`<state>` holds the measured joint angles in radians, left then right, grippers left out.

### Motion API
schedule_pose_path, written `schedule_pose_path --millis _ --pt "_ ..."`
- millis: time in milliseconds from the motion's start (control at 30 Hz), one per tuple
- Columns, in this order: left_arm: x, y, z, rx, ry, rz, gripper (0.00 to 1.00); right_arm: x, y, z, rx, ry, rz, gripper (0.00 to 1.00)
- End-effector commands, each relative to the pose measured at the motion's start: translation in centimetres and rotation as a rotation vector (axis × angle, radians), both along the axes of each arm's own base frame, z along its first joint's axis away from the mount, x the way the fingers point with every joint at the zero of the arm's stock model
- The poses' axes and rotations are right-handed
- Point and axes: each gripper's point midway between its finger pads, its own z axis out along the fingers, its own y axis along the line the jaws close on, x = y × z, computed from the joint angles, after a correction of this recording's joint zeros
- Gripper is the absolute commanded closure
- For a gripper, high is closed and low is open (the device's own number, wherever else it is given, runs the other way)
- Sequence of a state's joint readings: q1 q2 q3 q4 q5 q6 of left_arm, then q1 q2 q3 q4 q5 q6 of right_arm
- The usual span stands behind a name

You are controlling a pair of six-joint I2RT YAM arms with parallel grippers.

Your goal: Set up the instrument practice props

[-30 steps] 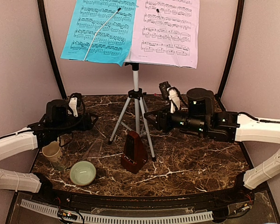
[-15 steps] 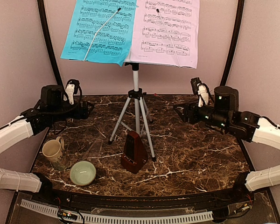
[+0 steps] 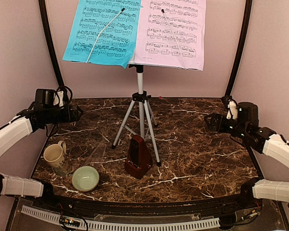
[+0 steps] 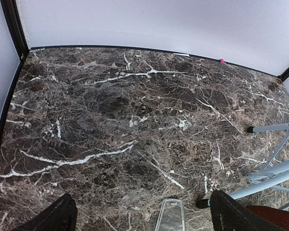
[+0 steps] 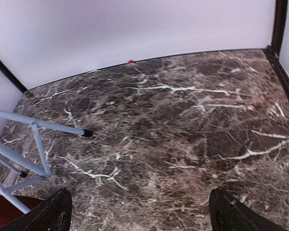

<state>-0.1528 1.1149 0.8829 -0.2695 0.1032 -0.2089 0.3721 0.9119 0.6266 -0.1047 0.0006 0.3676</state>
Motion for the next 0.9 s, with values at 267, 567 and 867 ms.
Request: schedule_pose_path --millis 267,567,867 --pt "-1.3 -1.1 -4.1 -0.176 0.096 0.005 0.01 1.3 -5.9 -7.7 0.081 0.186 -0.298 0.0" --pt "-1.6 -1.3 -5.7 -0.18 0.114 -0.007 0.01 1.4 -5.1 -9.8 0.091 0.214 -0.253 0.0" --pt "-1.6 -1.1 -5.5 -0.174 0.1 0.0 0.01 1.8 -4.8 -9.0 0.091 0.19 -0.236 0.0"
